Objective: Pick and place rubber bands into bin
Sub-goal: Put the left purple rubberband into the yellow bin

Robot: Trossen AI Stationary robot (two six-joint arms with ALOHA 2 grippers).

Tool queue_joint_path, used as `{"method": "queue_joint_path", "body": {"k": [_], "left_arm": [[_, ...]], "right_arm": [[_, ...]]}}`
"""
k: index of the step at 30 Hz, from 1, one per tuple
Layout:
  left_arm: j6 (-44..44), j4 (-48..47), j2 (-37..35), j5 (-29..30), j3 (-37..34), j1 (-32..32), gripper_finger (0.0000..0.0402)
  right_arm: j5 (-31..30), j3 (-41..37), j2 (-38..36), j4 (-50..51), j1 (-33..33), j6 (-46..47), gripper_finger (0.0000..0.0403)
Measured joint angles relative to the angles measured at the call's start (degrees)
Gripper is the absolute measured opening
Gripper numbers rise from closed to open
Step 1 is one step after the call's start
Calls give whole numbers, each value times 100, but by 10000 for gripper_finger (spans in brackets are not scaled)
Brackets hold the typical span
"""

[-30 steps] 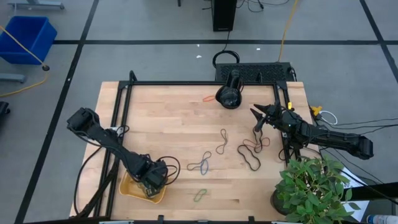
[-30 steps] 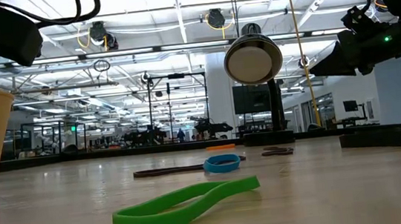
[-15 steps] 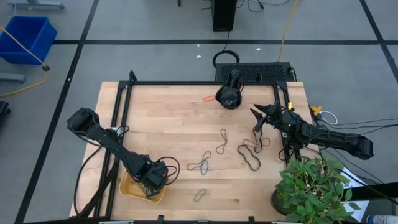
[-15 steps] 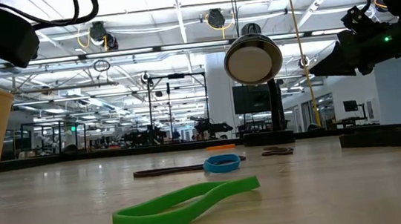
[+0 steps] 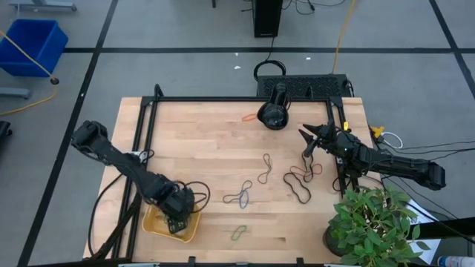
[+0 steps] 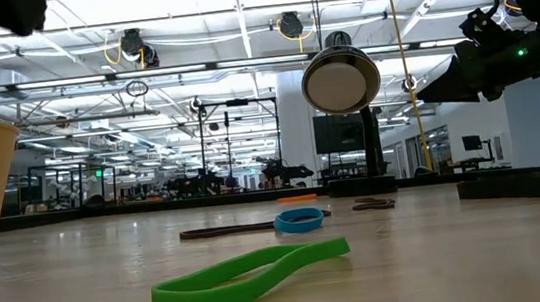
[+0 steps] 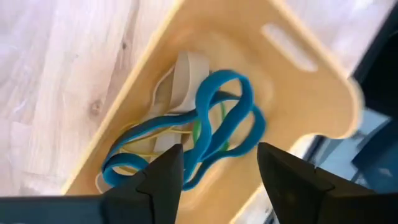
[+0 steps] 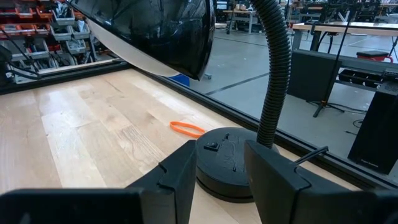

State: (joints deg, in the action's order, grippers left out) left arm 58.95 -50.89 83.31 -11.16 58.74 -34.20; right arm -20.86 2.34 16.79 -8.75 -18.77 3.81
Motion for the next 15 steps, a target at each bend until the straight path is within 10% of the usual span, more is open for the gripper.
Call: {"method": "queue_joint_path", "body": {"k": [15], "left_arm": [[-579,1571,-1140,1887,0,789,214]], "right_arm": [[0,1,-1,1,0,0,130]]}}
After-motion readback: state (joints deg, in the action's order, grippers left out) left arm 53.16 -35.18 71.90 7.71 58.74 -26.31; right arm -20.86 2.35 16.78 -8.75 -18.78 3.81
